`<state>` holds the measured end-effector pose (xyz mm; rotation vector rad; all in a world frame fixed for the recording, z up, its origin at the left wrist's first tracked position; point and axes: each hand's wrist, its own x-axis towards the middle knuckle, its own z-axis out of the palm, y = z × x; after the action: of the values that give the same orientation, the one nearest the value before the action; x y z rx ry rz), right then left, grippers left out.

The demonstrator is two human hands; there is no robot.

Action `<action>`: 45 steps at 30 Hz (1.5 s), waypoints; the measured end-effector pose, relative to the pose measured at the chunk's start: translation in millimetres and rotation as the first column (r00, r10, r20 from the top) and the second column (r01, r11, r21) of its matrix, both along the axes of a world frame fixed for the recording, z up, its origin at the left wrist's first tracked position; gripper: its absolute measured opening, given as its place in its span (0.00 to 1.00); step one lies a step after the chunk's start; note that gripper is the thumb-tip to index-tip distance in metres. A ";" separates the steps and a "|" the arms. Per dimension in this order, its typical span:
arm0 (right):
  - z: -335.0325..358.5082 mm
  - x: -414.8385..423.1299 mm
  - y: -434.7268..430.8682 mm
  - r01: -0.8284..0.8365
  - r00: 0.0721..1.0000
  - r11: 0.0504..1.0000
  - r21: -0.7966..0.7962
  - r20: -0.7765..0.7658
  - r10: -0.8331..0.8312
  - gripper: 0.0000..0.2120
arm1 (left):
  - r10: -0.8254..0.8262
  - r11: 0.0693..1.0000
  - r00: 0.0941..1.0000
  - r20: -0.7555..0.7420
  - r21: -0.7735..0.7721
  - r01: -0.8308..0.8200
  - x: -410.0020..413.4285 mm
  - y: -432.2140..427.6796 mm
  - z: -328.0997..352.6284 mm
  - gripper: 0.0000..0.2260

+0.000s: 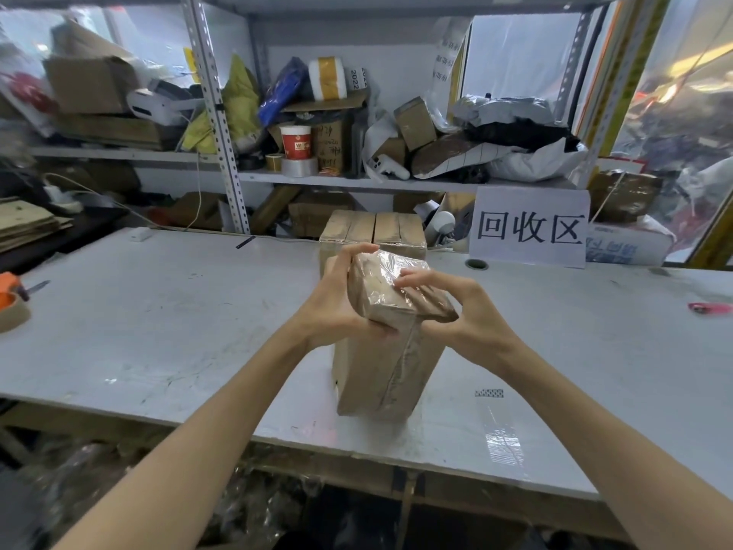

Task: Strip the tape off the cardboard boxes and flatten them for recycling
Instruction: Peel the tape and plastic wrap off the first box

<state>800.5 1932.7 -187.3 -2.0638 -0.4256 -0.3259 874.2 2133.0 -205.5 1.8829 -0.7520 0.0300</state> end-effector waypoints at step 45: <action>3.8 17.8 39.7 0.138 0.990 0.983 0.118 -0.014 -0.138 0.05 | 0.154 0.970 0.958 0.243 0.147 -0.193 6.9 37.8 -1.1 0.42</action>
<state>818.3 1972.4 -183.5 -1.9809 -0.2535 -0.4184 881.1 2170.7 -206.5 2.1292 -0.7606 0.3095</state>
